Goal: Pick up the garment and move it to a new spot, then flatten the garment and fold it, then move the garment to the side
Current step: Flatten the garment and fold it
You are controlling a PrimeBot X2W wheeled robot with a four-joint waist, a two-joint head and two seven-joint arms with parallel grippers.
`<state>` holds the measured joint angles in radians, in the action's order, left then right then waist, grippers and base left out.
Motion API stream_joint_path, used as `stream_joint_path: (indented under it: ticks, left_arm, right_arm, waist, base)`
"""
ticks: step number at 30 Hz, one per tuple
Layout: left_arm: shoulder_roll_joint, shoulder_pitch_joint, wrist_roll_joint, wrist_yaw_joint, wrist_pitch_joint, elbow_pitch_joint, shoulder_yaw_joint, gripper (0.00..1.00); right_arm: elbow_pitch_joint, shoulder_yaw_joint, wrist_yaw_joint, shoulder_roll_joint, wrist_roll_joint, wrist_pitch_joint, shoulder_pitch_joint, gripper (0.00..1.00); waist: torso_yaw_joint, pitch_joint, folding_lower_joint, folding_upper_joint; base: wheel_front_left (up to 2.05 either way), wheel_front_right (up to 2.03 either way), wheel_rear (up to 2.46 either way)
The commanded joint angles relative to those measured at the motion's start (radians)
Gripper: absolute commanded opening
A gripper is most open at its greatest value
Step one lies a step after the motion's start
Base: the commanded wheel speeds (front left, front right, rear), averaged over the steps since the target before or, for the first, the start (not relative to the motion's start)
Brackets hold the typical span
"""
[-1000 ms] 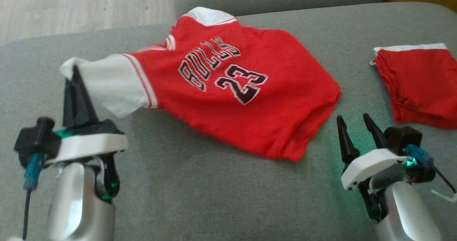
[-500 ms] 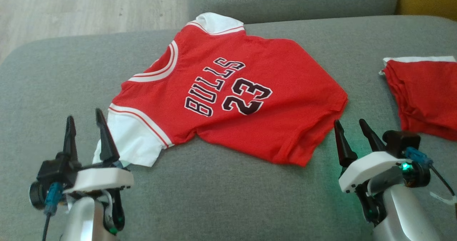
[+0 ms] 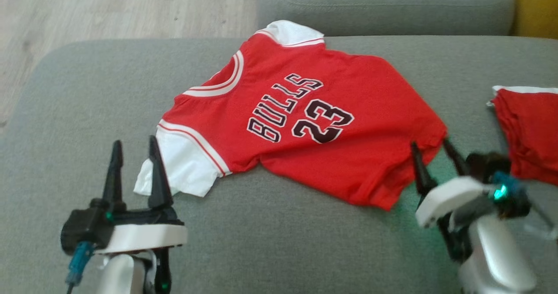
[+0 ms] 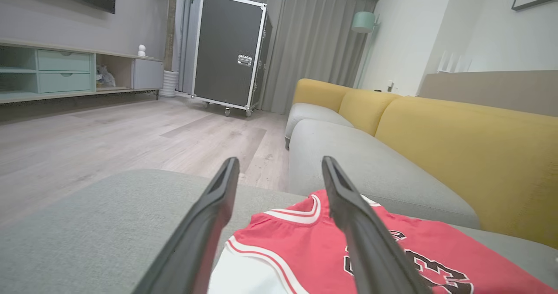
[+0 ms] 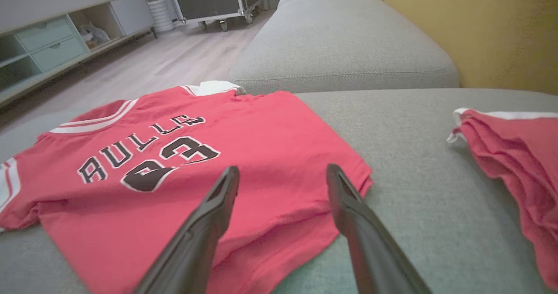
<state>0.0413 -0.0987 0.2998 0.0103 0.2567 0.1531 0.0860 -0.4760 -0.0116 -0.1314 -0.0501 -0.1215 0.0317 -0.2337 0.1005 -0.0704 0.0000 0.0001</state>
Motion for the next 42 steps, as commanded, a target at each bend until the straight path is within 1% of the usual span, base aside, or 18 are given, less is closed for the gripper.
stream_joint_path:
  ticks: [1, 4, 5, 8, 10, 13, 17, 21, 22, 23, 24, 29, 32, 35, 37, 42]
  left_arm:
    - [0.009, -0.038, 0.005, 0.007, 0.005, -0.038, -0.019, 1.0]
    - [0.009, -0.053, 0.014, 0.011, 0.005, -0.035, -0.001, 1.0]
    - [0.009, -0.053, 0.014, 0.011, 0.005, -0.035, -0.001, 1.0]
    - [0.009, -0.07, 0.022, 0.015, 0.005, -0.027, 0.021, 1.0]
    - [0.009, -0.081, 0.03, 0.018, 0.005, -0.019, 0.036, 1.0]
    - [0.009, -0.099, 0.041, 0.027, 0.005, -0.006, 0.056, 1.0]
    - [0.009, -0.12, 0.054, 0.03, 0.005, 0.001, 0.078, 1.0]
    - [0.009, -0.134, 0.061, 0.031, 0.005, 0.008, 0.083, 1.0]
    - [0.009, -0.136, 0.062, 0.031, 0.005, 0.01, 0.085, 1.0]
    - [0.009, -0.138, 0.063, 0.03, 0.005, 0.011, 0.086, 1.0]
    - [0.009, -0.139, 0.065, 0.03, 0.005, 0.012, 0.087, 1.0]
    - [0.009, -0.14, 0.073, 0.026, 0.005, 0.013, 0.09, 1.0]
    - [0.009, -0.141, 0.076, 0.024, 0.005, 0.014, 0.09, 1.0]
    - [0.009, -0.145, 0.081, 0.025, 0.005, 0.012, 0.092, 1.0]
    - [0.009, -0.151, 0.085, 0.028, 0.005, 0.012, 0.1, 1.0]
    - [0.009, -0.171, 0.1, 0.029, 0.005, 0.006, 0.129, 1.0]
  right_arm:
    - [0.015, 0.004, 0.001, -0.018, 0.029, -0.015, -0.097, 1.0]
    - [-0.047, 0.059, 0.001, -0.04, 0.076, -0.064, -0.176, 1.0]
    - [-0.047, 0.059, 0.001, -0.04, 0.076, -0.064, -0.176, 1.0]
    - [-0.132, 0.11, 0.001, -0.072, 0.12, -0.123, -0.253, 1.0]
    - [-0.194, 0.114, 0.001, -0.104, 0.166, -0.153, -0.298, 1.0]
    - [-0.299, 0.125, 0.001, -0.142, 0.202, -0.192, -0.356, 1.0]
    - [-0.425, 0.14, 0.001, -0.178, 0.206, -0.229, -0.422, 1.0]
    - [-0.517, 0.106, 0.001, -0.202, 0.205, -0.243, -0.474, 1.0]
    - [-0.535, 0.095, 0.001, -0.208, 0.204, -0.24, -0.484, 0.82]
    - [-0.549, 0.088, 0.001, -0.212, 0.2, -0.233, -0.494, 0.3]
    - [-0.561, 0.081, 0.001, -0.216, 0.195, -0.222, -0.503, 0.0]
    - [-0.597, 0.045, 0.001, -0.244, 0.185, -0.168, -0.551, 0.0]
    - [-0.607, 0.02, 0.001, -0.276, 0.198, -0.135, -0.58, 0.0]
    - [-0.6, -0.02, 0.001, -0.331, 0.256, -0.102, -0.618, 0.0]
    - [-0.593, -0.028, 0.001, -0.363, 0.294, -0.085, -0.65, 0.0]
    - [-0.581, -0.041, 0.001, -0.415, 0.385, -0.069, -0.739, 0.0]
  waist:
    - [0.018, -0.017, 0.0, -0.0001]
    - [0.043, -0.042, 0.0, -0.0001]
    - [0.043, -0.042, 0.0, -0.0001]
    - [0.07, -0.069, 0.0, -0.0001]
    - [0.086, -0.087, 0.0, -0.0001]
    - [0.112, -0.111, 0.0, -0.0001]
    - [0.142, -0.135, 0.0, -0.0001]
    - [0.16, -0.153, 0.0, -0.0001]
    - [0.163, -0.155, 0.0, -0.0001]
    - [0.165, -0.157, 0.0, -0.0001]
    - [0.168, -0.158, 0.0, -0.0001]
    - [0.169, -0.161, 0.0, -0.0001]
    - [0.168, -0.162, 0.0, -0.0001]
    - [0.168, -0.17, 0.0, -0.0001]
    - [0.172, -0.18, 0.0, -0.0001]
    - [0.198, -0.216, 0.0, -0.0001]
  base:
    - [0.0, 0.0, 0.0]
    - [0.0, 0.0, 0.0]
    - [0.0, 0.0, 0.0]
    - [0.0, 0.0, 0.0]
    - [0.0, 0.0, 0.0]
    - [0.0, 0.0, 0.0]
    - [0.0, 0.0, 0.0]
    - [0.0, 0.0, 0.0]
    - [0.0, 0.0, 0.0]
    - [0.0, 0.0, 0.0]
    - [0.0, 0.0, 0.0]
    - [0.0, 0.0, 0.0]
    - [0.0, 0.0, 0.0]
    - [0.0, 0.0, 0.0]
    - [0.0, 0.0, 0.0]
    - [0.0, 0.0, 0.0]
